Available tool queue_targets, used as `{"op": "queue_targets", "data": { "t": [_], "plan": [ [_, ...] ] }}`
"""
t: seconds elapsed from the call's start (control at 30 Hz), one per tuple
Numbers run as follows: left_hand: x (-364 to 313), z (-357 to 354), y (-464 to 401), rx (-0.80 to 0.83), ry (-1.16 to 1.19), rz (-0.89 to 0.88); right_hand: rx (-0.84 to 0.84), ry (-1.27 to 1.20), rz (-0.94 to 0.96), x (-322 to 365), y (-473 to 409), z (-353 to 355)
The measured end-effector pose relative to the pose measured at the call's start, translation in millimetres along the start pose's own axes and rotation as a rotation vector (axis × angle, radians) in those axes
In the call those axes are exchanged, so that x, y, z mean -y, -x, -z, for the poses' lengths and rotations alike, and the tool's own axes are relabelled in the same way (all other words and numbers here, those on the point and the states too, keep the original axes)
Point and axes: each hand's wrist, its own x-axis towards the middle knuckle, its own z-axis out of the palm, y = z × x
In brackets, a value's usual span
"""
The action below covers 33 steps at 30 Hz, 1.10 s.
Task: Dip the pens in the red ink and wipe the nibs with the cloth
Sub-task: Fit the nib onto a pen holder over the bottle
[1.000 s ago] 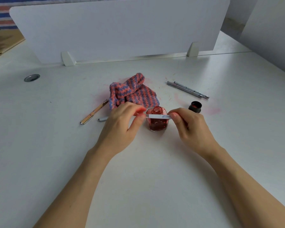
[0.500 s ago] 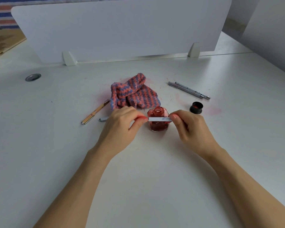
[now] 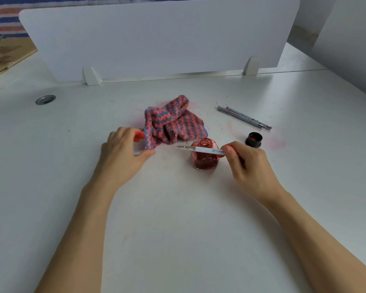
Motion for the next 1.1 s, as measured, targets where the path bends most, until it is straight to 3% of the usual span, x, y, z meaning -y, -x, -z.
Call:
{"op": "queue_targets", "data": {
  "t": [0.13, 0.23, 0.3, 0.47, 0.87, 1.1],
  "plan": [
    [10, -3, 0, 0.154, -0.209, 0.094, 0.007, 0.003, 0.008, 1, 0, -1],
    [7, -5, 1, 0.160, -0.234, 0.074, 0.005, 0.014, 0.000, 0, 1, -1],
    [6, -3, 1, 0.166, -0.170, 0.032, 0.007, 0.024, -0.001, 1, 1, -1],
    [-9, 9, 6, 0.209, 0.265, -0.036, 0.018, 0.038, 0.043, 2, 0, -2],
    [-24, 10, 8, 0.148, 0.366, -0.159, 0.012, 0.086, 0.094, 1, 0, -2],
    [-41, -4, 11, 0.060, 0.344, -0.407, -0.011, -0.110, 0.070, 7, 0, -7]
  ]
}}
